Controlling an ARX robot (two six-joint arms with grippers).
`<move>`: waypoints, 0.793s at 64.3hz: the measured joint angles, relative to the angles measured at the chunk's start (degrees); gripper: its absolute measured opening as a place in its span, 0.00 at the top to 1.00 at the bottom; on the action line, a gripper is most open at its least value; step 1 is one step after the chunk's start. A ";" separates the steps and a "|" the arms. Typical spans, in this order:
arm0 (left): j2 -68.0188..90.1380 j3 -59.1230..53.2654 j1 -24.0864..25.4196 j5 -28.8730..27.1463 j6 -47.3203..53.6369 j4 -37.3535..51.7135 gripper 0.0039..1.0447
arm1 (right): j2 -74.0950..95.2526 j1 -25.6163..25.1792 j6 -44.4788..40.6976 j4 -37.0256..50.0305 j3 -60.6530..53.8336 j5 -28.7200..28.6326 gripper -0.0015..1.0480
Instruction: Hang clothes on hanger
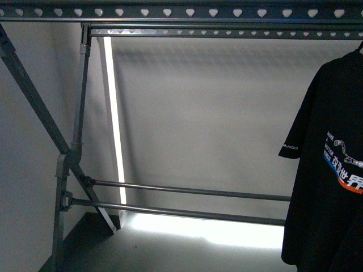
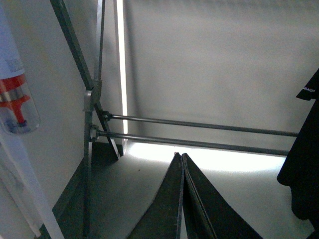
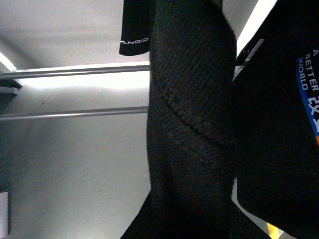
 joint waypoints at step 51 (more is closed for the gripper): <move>-15.65 0.00 0.00 -0.07 0.00 -16.00 0.97 | -38.25 -3.72 -1.86 38.27 -55.87 -16.39 0.08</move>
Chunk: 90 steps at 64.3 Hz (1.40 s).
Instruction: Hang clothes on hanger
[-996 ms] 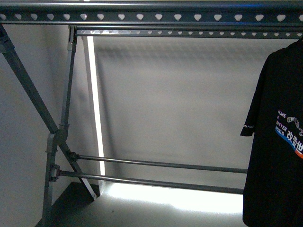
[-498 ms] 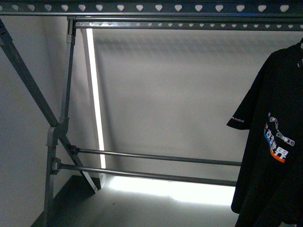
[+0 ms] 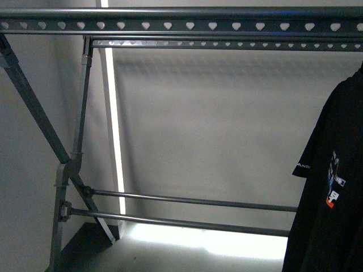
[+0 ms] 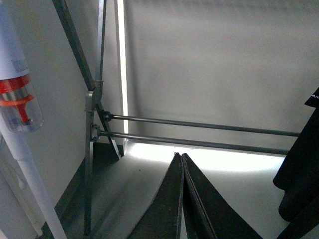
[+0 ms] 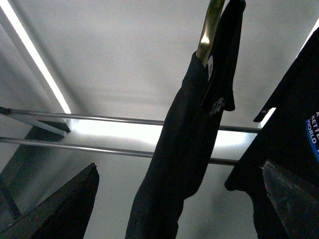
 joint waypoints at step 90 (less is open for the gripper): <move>-7.67 0.02 0.00 0.09 0.00 -7.65 0.97 | -87.67 16.68 4.52 1.29 -71.52 18.60 0.98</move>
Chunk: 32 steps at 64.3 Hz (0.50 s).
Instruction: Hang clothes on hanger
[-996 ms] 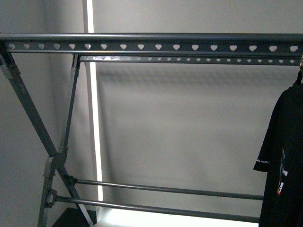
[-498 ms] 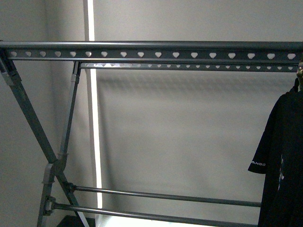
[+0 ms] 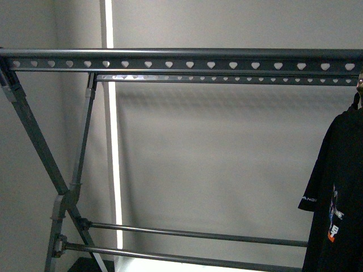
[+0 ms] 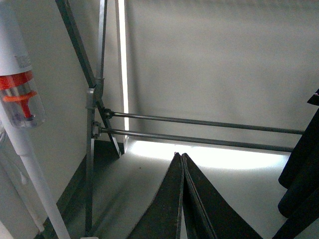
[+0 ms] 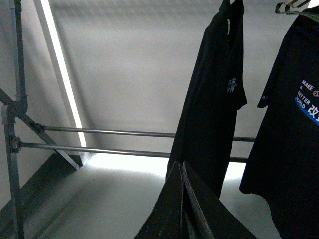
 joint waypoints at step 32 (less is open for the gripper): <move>0.00 0.00 0.00 0.00 -0.04 0.00 0.95 | -1.92 0.00 0.00 0.26 -2.14 -0.02 0.98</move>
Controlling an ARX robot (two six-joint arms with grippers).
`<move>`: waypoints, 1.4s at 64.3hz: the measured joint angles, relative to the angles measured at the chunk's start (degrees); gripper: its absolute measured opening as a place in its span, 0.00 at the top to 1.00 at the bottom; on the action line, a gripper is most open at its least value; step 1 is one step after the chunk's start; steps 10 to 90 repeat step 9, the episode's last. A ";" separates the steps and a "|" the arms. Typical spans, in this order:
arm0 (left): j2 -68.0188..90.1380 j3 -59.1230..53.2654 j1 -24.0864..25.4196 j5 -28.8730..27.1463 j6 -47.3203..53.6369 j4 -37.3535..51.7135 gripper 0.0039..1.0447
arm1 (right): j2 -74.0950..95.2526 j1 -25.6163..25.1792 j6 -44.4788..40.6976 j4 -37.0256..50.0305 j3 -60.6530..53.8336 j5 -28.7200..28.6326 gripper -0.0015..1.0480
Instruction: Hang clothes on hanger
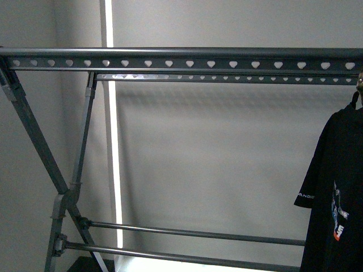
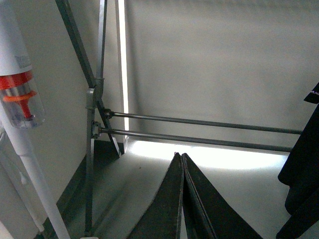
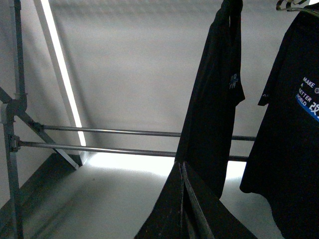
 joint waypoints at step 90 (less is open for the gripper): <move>0.00 0.00 0.00 0.00 0.02 0.02 0.67 | 0.00 0.00 -0.04 0.00 0.00 0.00 0.84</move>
